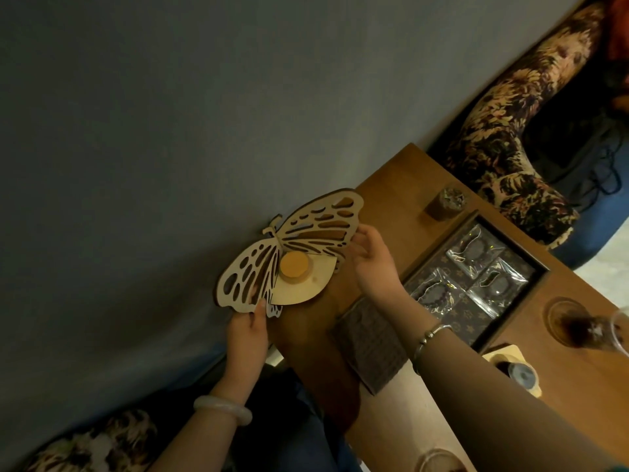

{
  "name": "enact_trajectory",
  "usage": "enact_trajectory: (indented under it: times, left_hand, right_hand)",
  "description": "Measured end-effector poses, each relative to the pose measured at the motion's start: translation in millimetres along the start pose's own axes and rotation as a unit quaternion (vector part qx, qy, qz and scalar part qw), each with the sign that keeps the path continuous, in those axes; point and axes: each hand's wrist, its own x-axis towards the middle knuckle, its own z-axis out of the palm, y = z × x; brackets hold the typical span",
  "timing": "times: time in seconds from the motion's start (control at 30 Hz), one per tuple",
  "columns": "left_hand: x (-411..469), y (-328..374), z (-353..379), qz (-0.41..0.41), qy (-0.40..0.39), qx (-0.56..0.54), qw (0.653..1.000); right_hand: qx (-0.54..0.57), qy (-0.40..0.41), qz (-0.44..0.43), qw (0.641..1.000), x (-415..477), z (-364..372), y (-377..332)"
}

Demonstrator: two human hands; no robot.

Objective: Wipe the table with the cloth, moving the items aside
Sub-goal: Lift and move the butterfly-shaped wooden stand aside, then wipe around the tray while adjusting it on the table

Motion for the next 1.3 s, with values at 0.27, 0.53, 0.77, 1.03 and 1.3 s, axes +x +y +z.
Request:
enact_trajectory:
  times: [0.27,0.53,0.77,1.03,1.3]
  left_hand:
    - [-3.3,-5.2,4.3,-0.009,0.017,-0.01,1.0]
    - [-6.0,-18.9,15.9,-0.072,0.06,-0.032,0.995]
    - [-51.4,-33.0,62.7,-0.154,-0.09,0.196,0.964]
    - [-70.4,-42.7,139.2,0.196,-0.421,0.472,0.75]
    - [-55.5,-53.8,166.4,0.205,-0.385,0.543,0.717]
  right_hand:
    - [0.0,-0.036,-0.009,0.999,-1.3,-5.7,9.3]
    - [-0.045,-0.029,-0.004,0.999,-2.2,-25.8,49.5]
    - [-0.147,0.108,0.083,0.98,-25.8,-57.2,116.4]
    - [-0.182,0.29,0.15,0.928,-58.6,-120.2,170.9]
    - [-0.323,0.326,0.209,0.864,-56.7,-182.4,175.2]
